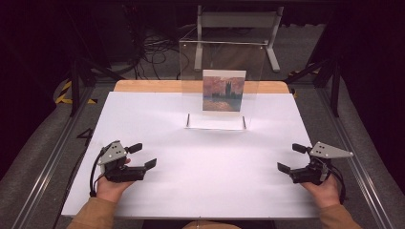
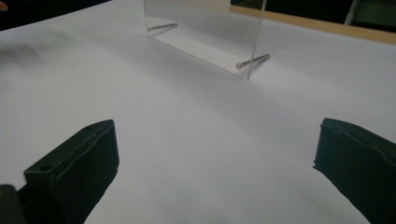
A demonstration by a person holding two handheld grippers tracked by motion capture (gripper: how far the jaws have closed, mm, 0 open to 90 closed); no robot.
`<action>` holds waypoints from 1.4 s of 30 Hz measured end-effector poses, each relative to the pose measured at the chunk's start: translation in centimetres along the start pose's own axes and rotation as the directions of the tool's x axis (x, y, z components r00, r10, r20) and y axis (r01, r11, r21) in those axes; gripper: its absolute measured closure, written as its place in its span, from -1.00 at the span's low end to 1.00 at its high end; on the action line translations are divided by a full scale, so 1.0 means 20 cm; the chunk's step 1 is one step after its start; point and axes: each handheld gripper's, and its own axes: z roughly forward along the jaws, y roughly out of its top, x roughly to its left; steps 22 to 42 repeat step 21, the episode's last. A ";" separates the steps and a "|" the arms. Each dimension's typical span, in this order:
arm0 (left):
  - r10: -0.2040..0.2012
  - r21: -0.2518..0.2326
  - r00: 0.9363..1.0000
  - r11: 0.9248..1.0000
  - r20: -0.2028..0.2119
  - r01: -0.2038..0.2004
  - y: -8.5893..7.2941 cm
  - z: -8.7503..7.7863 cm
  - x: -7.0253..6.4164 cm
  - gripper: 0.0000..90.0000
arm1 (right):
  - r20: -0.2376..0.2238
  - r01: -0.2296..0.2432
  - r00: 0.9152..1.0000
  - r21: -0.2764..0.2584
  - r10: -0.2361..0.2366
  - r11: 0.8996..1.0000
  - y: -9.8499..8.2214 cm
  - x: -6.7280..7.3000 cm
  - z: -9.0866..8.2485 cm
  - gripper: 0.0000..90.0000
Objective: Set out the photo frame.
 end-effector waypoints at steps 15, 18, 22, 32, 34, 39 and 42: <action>-0.031 -0.002 0.999 1.000 0.010 0.031 -0.05 0.06 0.01 -0.60 | 0.013 -0.056 0.998 0.033 0.056 0.998 -0.07 -0.04 0.08 -1.00; -0.034 -0.002 0.999 0.999 0.017 0.034 -0.05 0.07 0.02 -0.61 | 0.030 -0.052 0.998 0.019 0.051 0.998 -0.07 -0.04 0.08 -1.00; -0.028 0.001 0.999 1.000 0.016 0.028 -0.05 0.07 0.02 -0.61 | 0.038 -0.046 0.998 0.011 0.045 0.999 -0.07 -0.03 0.07 -1.00; -0.028 0.001 0.999 1.000 0.016 0.028 -0.05 0.07 0.02 -0.61 | 0.038 -0.046 0.998 0.011 0.045 0.999 -0.07 -0.03 0.07 -1.00; -0.028 0.001 0.999 1.000 0.016 0.028 -0.05 0.07 0.02 -0.61 | 0.038 -0.046 0.998 0.011 0.045 0.999 -0.07 -0.03 0.07 -1.00; -0.028 0.001 0.999 1.000 0.016 0.028 -0.05 0.07 0.02 -0.61 | 0.038 -0.046 0.998 0.011 0.045 0.999 -0.07 -0.03 0.07 -1.00; -0.028 0.001 0.999 1.000 0.016 0.028 -0.05 0.07 0.02 -0.61 | 0.038 -0.046 0.998 0.011 0.045 0.999 -0.07 -0.03 0.07 -1.00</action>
